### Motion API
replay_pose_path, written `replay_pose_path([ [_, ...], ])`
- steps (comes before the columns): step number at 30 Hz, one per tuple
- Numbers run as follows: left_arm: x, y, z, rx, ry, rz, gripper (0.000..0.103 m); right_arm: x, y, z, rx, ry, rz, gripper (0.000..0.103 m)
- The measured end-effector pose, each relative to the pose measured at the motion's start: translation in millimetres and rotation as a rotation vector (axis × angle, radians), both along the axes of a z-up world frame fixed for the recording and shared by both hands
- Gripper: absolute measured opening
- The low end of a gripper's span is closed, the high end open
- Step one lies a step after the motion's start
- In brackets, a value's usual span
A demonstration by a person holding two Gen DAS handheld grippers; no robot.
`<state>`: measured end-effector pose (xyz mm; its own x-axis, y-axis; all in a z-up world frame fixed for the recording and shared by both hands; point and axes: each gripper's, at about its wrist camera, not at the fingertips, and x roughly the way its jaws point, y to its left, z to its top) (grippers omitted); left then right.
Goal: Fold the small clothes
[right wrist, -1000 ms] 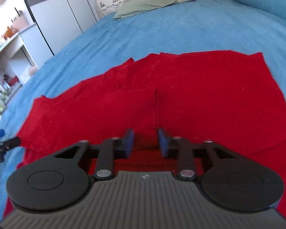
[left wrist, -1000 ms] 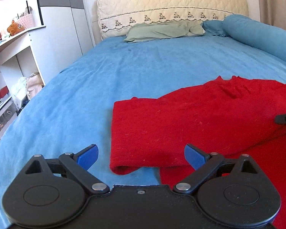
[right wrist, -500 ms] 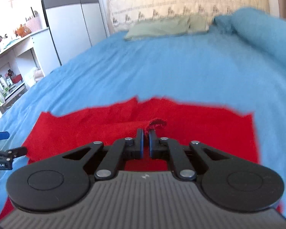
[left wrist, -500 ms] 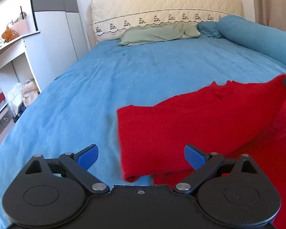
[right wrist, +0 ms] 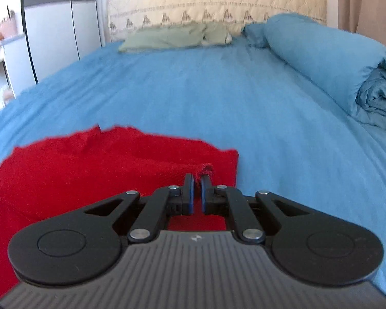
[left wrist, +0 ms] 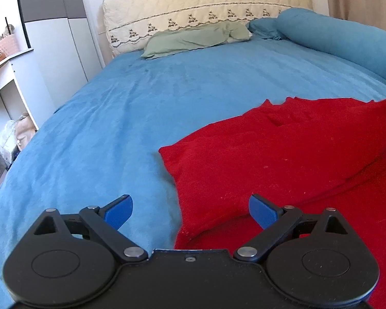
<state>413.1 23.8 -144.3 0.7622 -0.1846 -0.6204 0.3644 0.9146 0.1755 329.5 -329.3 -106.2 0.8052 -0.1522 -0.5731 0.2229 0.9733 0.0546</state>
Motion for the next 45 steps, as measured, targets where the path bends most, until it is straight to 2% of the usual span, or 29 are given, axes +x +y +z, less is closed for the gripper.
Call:
replay_pose_path([
  [2, 0.4, -2.5, -0.1, -0.007, 0.003, -0.018, 0.099, -7.0, 1.0, -0.4, -0.002, -0.015, -0.003, 0.021],
  [4, 2.6, -8.0, -0.5, -0.003, 0.007, -0.033, 0.099, -2.2, 2.9, -15.2, -0.028, 0.054, 0.016, 0.023],
  [5, 3.7, -10.9, 0.0, -0.003, 0.009, -0.041, 0.099, 3.0, 5.5, -22.2, -0.05, 0.094, 0.028, 0.027],
  [7, 5.9, -16.5, 3.3, -0.021, 0.007, -0.061, 0.099, 2.2, 9.3, -30.5, -0.092, 0.129, 0.016, 0.045],
  [9, 11.4, -22.3, 6.2, -0.057, 0.014, -0.089, 0.101, -7.0, 16.8, -25.0, -0.114, 0.065, 0.006, 0.093],
  [10, 15.9, -27.4, 6.5, -0.072, 0.018, -0.097, 0.102, -13.5, 22.5, -19.4, -0.11, -0.012, 0.024, 0.102],
  [11, 20.2, -32.9, 5.4, -0.077, 0.023, -0.099, 0.102, -15.6, 27.9, -16.1, -0.098, -0.063, 0.045, 0.103],
  [13, 33.4, -44.6, -0.1, -0.087, 0.054, -0.097, 0.102, -6.5, 39.4, -15.5, -0.066, -0.088, 0.107, 0.103],
  [16, 49.6, -56.3, -10.3, -0.105, 0.107, -0.096, 0.102, 18.7, 51.3, -31.4, -0.04, -0.063, 0.164, 0.103],
  [20, 62.7, -61.4, -31.3, -0.091, 0.168, -0.088, 0.102, 39.1, 44.3, -59.1, -0.029, 0.013, 0.117, 0.103],
  [24, 59.4, -54.8, -37.9, -0.127, 0.156, -0.094, 0.103, 35.5, 22.2, -78.5, 0.066, 0.009, 0.086, 0.103],
  [26, 55.4, -57.1, -34.0, -0.115, 0.151, -0.094, 0.103, 37.2, 24.5, -75.9, 0.05, 0.023, 0.094, 0.103],
  [28, 45.3, -52.3, -25.6, -0.139, 0.137, -0.09, 0.103, 31.2, 28.2, -68.3, 0.024, 0.03, 0.096, 0.103],
  [30, 34.3, -43.9, -20.5, -0.176, 0.124, -0.079, 0.103, 15.2, 30.1, -58.3, 0.029, -0.014, 0.107, 0.103],
  [32, 30.9, -37.1, -24.1, -0.19, 0.151, -0.052, 0.103, 5.2, 29.2, -53.8, 0.047, -0.038, 0.105, 0.103],
  [33, 31.5, -35.8, -28.7, -0.188, 0.173, -0.045, 0.103, 1.2, 28.5, -55.0, 0.057, -0.031, 0.099, 0.103],
  [37, 32.0, -43.8, -33.0, -0.127, 0.172, -0.048, 0.103, -3.5, 29.5, -69.4, 0.05, 0.014, 0.09, 0.103],
  [39, 33.4, -43.8, -28.5, -0.124, 0.186, -0.038, 0.103, -1.3, 34.3, -67.9, 0.028, 0.025, 0.087, 0.103],
  [41, 28.1, -37.5, -15.3, -0.153, 0.181, -0.015, 0.103, -0.3, 36.5, -61.1, 0.023, 0.027, 0.089, 0.103],
  [45, -11.6, -15.7, 32.8, -0.174, 0.071, 0.012, 0.103, -27.2, 36.4, -20.7, 0.039, -0.061, 0.113, 0.103],
])
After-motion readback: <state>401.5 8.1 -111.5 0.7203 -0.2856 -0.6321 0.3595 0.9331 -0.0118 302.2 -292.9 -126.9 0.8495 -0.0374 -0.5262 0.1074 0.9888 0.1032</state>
